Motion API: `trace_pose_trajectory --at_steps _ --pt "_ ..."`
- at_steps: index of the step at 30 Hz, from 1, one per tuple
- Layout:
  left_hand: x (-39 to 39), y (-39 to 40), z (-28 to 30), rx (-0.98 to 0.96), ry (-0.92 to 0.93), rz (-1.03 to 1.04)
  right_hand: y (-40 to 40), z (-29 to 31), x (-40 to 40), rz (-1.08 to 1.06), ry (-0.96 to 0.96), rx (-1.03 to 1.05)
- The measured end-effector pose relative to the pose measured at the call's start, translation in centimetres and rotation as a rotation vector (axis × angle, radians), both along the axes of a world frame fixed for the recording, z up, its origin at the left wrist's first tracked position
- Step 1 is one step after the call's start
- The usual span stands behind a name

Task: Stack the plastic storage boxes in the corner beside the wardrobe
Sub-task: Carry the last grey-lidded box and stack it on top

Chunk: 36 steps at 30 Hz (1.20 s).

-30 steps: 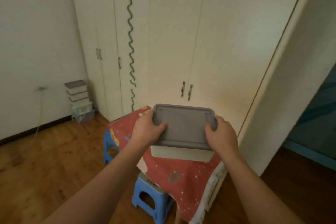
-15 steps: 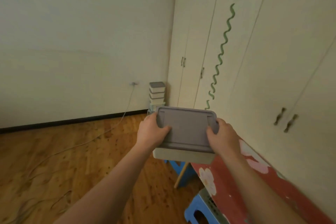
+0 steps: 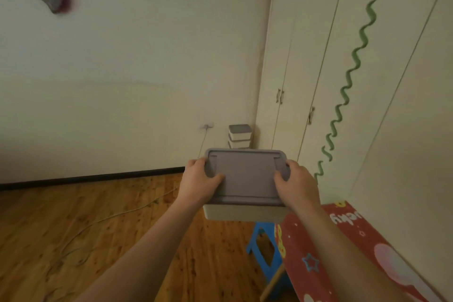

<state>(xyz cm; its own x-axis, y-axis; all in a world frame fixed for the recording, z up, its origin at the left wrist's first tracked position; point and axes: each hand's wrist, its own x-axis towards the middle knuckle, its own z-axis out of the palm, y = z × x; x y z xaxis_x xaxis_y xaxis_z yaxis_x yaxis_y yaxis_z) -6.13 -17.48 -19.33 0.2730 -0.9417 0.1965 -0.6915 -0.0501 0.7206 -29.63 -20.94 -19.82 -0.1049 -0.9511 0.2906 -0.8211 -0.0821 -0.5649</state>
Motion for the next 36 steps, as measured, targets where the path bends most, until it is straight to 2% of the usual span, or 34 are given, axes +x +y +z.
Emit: trace_pose_trajectory --at_steps 16,29,36 --pt "4.7 -17.9 -0.7 0.032 0.063 0.084 -19.4 -0.1 4.6 0.138 0.005 0.052" --pt "11.8 -39.2 -0.5 0.014 0.079 0.023 -38.3 1.3 11.2 0.06 0.028 0.051" --pt "13.2 -48.0 -0.6 0.025 0.037 -0.033 -45.8 1.0 12.2 0.014 0.032 0.096"
